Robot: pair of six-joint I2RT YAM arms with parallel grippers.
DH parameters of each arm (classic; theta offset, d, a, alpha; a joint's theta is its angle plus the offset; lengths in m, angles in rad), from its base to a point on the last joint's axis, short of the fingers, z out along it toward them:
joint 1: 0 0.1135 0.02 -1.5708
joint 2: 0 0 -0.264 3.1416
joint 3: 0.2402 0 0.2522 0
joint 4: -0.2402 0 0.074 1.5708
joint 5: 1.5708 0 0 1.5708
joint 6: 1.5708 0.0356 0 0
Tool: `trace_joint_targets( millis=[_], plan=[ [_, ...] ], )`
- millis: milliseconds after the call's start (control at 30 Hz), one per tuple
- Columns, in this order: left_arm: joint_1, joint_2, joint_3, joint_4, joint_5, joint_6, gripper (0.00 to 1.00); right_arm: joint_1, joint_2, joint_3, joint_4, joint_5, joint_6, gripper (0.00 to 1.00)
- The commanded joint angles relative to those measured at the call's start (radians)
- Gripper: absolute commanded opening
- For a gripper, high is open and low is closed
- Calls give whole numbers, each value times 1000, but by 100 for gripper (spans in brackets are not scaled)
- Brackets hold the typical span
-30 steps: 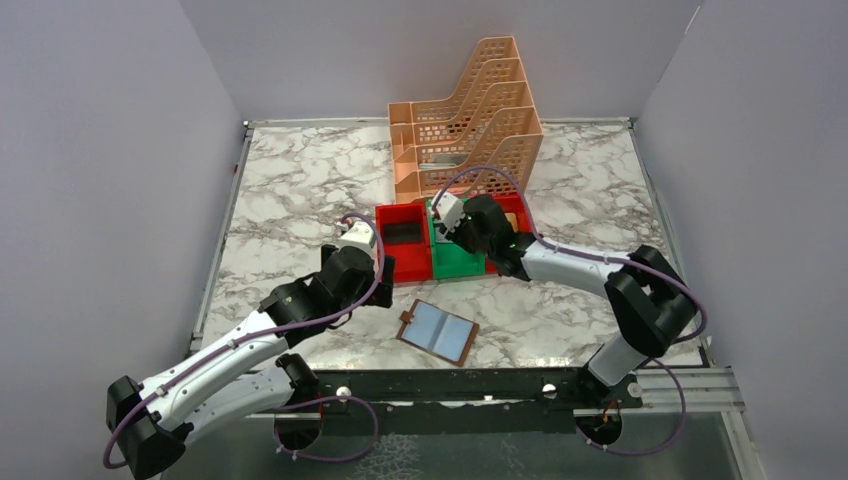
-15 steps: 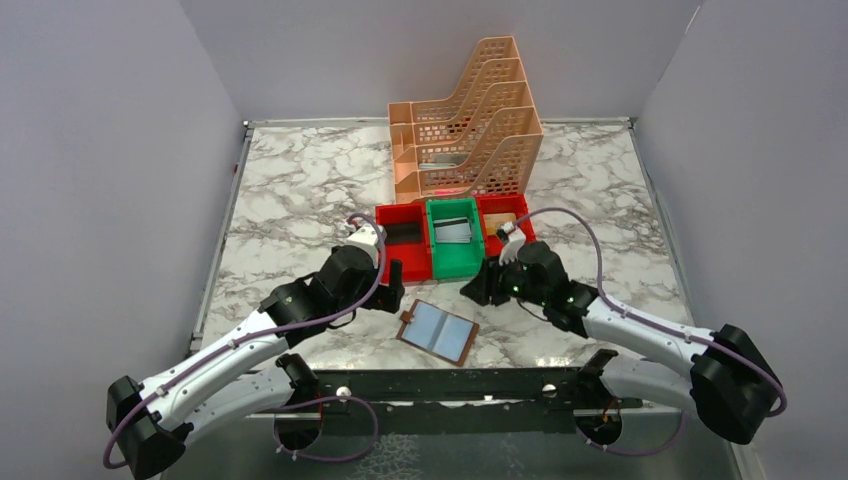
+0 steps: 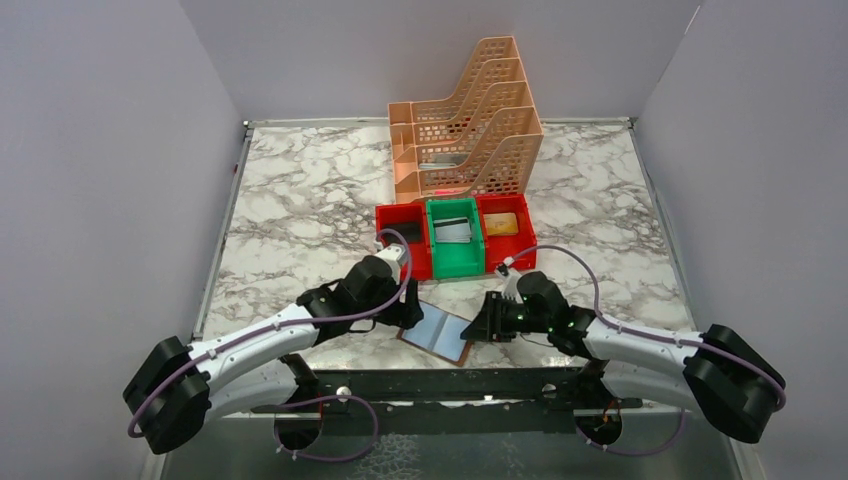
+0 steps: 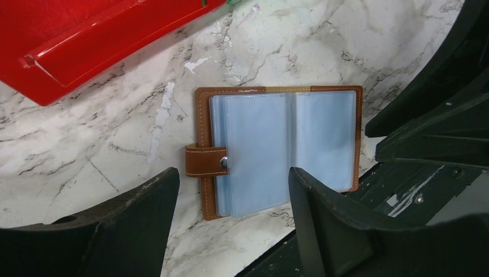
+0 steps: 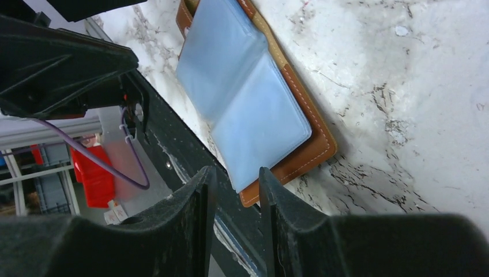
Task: Take the credit cards out of the card holder
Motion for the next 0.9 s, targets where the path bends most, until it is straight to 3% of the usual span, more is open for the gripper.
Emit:
trace_joint_targets(
  millis=[0,300,567,767,867],
  plan=[
    [-5,22,-23,121,69,-16,70,9,37,15,6,14,43,38],
    [-13,124,-64,202,125,-2,57,10,183,37,78,10,37,37],
    [-74,185,-97,268,120,-39,32,12,310,101,162,-15,47,20],
    [-115,177,-116,327,110,-96,30,19,341,176,141,-28,30,18],
    [-117,176,-109,325,106,-99,30,24,367,227,96,-7,5,2]
  ],
)
